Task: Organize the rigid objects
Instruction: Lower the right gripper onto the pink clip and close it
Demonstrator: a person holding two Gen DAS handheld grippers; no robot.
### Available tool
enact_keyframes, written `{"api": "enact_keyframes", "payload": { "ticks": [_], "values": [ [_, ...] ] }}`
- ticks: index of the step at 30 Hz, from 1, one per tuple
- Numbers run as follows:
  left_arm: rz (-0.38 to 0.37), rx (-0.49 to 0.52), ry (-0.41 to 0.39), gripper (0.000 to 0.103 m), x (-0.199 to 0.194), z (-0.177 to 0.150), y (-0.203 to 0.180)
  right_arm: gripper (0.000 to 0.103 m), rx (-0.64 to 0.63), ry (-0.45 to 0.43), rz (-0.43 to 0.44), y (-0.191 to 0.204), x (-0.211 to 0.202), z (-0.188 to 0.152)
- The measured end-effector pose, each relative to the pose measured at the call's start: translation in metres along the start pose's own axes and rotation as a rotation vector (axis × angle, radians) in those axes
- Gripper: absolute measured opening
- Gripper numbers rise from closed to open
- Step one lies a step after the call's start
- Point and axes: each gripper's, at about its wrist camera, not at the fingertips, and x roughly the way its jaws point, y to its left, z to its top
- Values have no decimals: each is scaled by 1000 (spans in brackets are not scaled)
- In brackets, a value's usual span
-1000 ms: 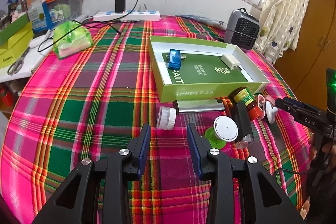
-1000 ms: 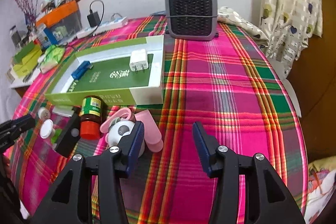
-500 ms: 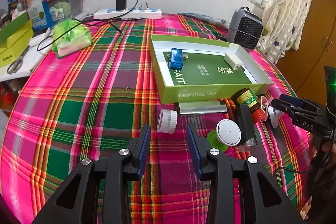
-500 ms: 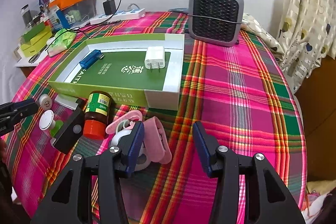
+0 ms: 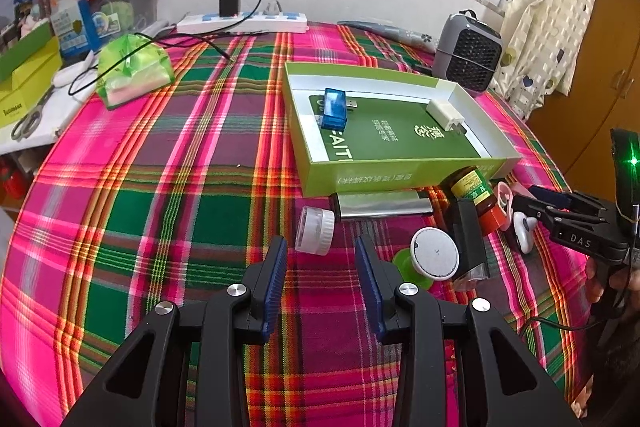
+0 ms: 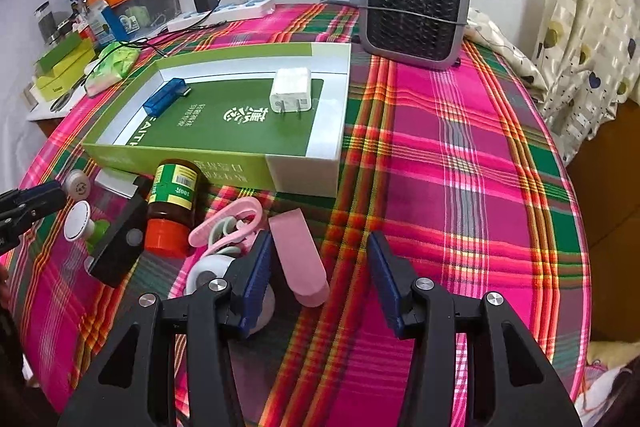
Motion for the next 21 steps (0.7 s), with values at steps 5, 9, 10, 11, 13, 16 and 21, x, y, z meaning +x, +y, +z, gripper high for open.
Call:
{"api": "enact_keyframes", "payload": {
  "ticks": [5, 9, 10, 11, 13, 16, 21],
  "values": [
    [-1, 0, 2, 34, 1, 0, -1, 49, -35, 3, -6, 4, 4, 0],
    [2, -1, 6, 34, 3, 1, -1, 48, -45, -2, -23, 3, 4, -1],
    [2, -1, 5, 34, 3, 0, -1, 42, -42, -4, -26, 2, 4, -1],
    [1, 0, 4, 34, 3, 0, -1, 39, -38, -7, -29, 1, 4, -1],
    [2, -1, 6, 34, 3, 0, -1, 34, -31, -10, -36, -2, 3, -1],
    [0, -1, 6, 34, 4, 0, 0, 27, -23, -13, -38, -4, 2, -2],
    [3, 1, 9, 34, 9, 1, 1, 19, 11, -26, -66, -11, -2, -4]
  ]
}}
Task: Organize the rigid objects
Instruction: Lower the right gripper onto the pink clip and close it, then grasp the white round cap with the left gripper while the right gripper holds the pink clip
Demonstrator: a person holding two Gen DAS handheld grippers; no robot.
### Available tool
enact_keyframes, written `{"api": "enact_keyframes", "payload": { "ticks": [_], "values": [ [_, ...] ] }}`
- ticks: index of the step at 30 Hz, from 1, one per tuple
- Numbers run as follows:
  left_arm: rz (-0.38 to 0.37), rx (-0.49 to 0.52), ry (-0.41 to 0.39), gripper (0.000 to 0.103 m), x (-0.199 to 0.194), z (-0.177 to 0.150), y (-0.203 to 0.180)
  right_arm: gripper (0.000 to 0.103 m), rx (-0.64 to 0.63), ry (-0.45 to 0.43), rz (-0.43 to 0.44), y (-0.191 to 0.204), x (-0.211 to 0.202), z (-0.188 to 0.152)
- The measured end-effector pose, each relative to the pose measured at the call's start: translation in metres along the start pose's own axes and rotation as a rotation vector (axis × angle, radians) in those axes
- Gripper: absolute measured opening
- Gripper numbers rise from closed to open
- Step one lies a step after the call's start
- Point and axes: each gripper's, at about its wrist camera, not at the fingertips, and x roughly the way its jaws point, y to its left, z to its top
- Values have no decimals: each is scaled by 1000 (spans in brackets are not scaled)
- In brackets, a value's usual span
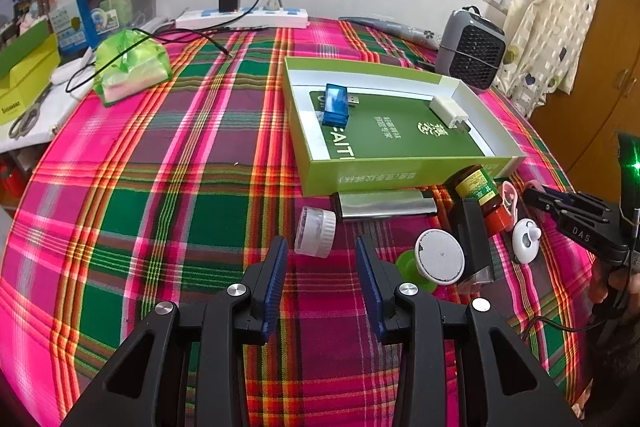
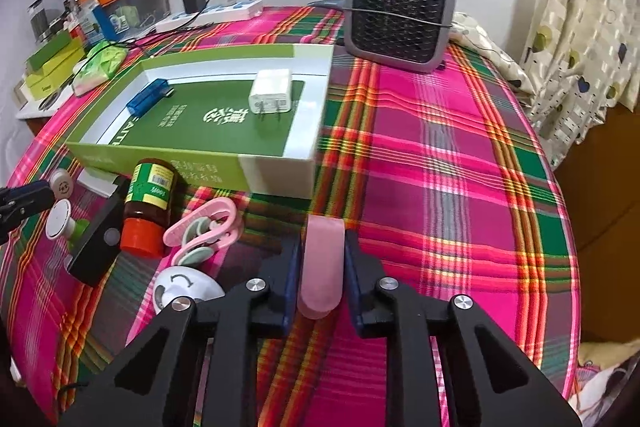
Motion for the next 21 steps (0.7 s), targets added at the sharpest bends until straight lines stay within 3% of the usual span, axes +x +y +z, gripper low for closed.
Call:
{"api": "enact_keyframes", "payload": {
  "ticks": [21],
  "values": [
    [62, 11, 16, 34, 20, 9, 5, 19, 14, -6, -10, 2, -8, -9]
  ]
}}
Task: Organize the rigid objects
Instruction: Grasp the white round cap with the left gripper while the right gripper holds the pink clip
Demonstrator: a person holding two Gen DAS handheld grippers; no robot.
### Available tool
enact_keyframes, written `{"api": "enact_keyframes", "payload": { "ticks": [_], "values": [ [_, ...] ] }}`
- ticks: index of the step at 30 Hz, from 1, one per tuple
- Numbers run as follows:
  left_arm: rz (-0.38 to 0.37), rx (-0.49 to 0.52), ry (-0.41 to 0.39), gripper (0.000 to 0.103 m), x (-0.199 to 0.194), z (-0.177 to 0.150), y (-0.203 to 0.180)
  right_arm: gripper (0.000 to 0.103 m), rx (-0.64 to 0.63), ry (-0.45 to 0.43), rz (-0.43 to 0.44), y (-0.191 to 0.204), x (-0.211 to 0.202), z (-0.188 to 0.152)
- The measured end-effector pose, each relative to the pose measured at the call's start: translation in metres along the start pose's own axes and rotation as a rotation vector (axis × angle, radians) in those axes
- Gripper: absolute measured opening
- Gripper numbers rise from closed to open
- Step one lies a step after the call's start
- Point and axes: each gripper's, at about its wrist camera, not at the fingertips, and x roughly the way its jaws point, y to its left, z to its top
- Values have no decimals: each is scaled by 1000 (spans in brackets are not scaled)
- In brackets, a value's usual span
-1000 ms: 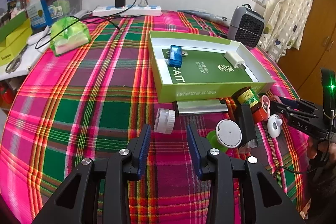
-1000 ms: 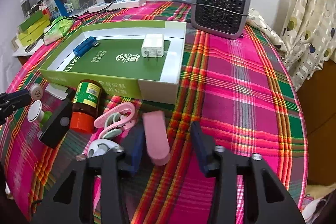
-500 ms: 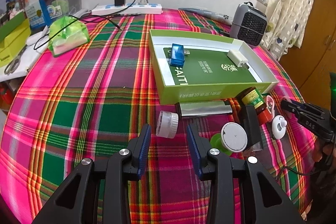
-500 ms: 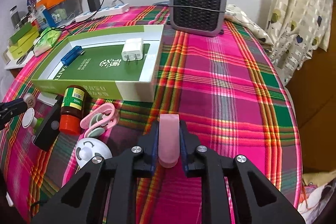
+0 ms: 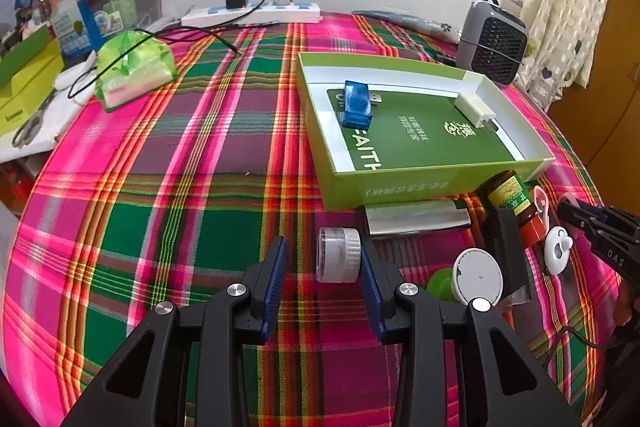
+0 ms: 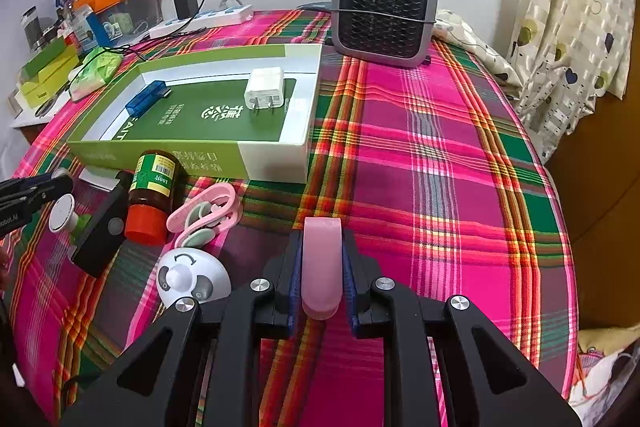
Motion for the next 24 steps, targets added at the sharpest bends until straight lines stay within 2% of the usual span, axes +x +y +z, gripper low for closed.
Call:
{"api": "enact_keyframes", "payload": {
  "ticks": [9, 15, 24],
  "values": [
    [0, -3, 0, 34, 1, 0, 1, 19, 0, 2, 0, 0, 0, 0],
    [-5, -11, -1, 21, 1, 2, 2, 19, 0, 2, 0, 0, 0, 0],
    [-4, -18, -10, 18, 0, 1, 4, 19, 0, 2, 1, 0, 0, 0]
  ]
}}
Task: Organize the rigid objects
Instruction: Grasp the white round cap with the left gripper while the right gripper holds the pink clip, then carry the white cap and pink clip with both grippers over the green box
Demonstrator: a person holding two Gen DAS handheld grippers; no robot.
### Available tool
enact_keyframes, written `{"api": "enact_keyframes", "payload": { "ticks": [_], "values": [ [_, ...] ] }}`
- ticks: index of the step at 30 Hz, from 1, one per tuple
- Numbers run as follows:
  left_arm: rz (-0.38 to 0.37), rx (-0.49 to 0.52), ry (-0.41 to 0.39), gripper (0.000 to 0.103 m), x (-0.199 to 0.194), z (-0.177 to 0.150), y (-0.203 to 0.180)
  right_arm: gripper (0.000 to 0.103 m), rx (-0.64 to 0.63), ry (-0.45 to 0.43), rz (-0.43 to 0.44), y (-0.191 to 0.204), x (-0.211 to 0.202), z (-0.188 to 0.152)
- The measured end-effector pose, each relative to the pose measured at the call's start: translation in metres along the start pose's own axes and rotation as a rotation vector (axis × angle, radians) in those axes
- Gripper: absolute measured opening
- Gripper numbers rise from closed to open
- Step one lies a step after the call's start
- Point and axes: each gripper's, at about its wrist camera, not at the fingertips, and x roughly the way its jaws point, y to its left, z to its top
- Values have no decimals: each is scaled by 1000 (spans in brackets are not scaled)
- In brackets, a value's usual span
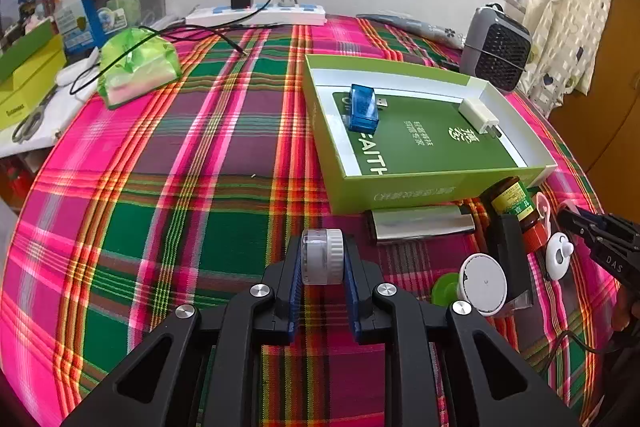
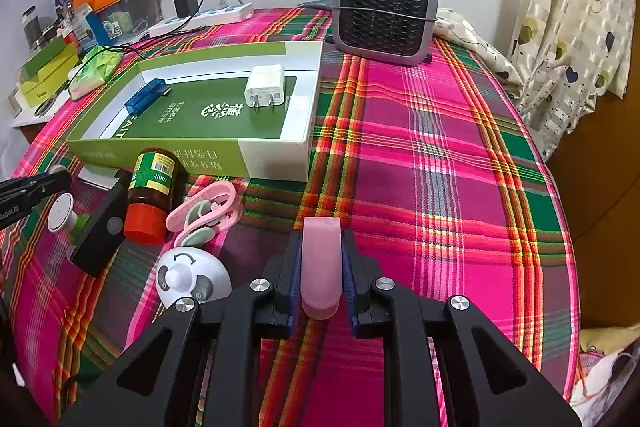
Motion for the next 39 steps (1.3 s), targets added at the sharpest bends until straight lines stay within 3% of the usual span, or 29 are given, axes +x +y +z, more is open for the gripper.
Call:
{"api": "enact_keyframes", "payload": {
  "ticks": [21, 39],
  "values": [
    [13, 32, -40, 18, -19, 13, -4, 19, 5, -23, 4, -1, -10, 3],
    [-2, 82, -86, 18, -23, 55, -20, 19, -33, -95, 26, 6, -28, 46]
  ]
}}
